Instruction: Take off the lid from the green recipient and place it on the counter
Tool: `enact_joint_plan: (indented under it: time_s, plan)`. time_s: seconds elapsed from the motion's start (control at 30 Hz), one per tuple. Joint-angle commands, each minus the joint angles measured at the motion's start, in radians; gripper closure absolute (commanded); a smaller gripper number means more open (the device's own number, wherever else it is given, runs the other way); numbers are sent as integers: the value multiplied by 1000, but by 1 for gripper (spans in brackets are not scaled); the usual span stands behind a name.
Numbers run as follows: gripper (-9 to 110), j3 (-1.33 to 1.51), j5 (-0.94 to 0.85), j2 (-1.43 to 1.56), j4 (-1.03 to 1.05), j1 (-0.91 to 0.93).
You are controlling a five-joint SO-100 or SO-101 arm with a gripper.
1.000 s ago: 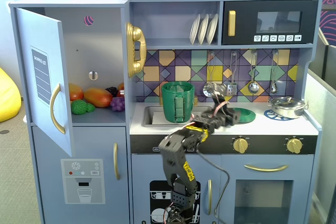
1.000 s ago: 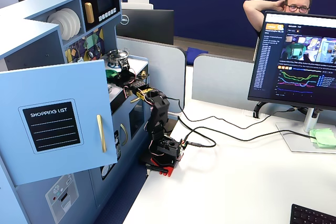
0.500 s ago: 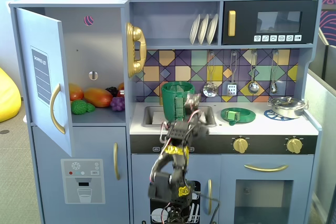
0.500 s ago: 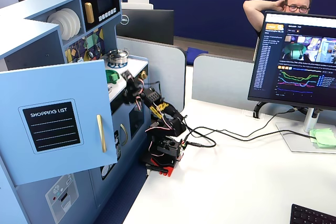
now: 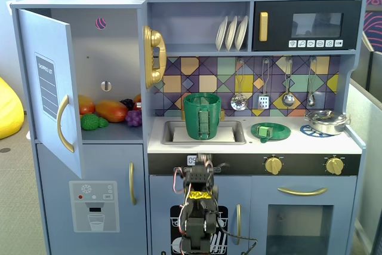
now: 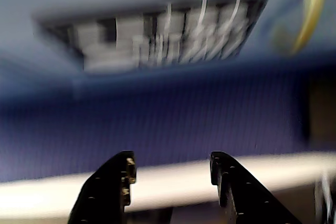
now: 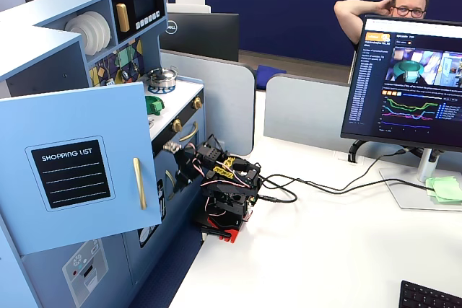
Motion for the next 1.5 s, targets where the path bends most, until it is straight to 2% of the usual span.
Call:
enact_joint_plan:
  time_s: [0.0,0.23,0.6,0.7,1.47]
  plan:
    - [97,98,2,63,5,-37]
    - [99,163,100,132,135,-84]
    - [101,163,9,132,373,-72]
    - [101,163,57,132,373,-72]
    - [101,163,54,133,373,-46]
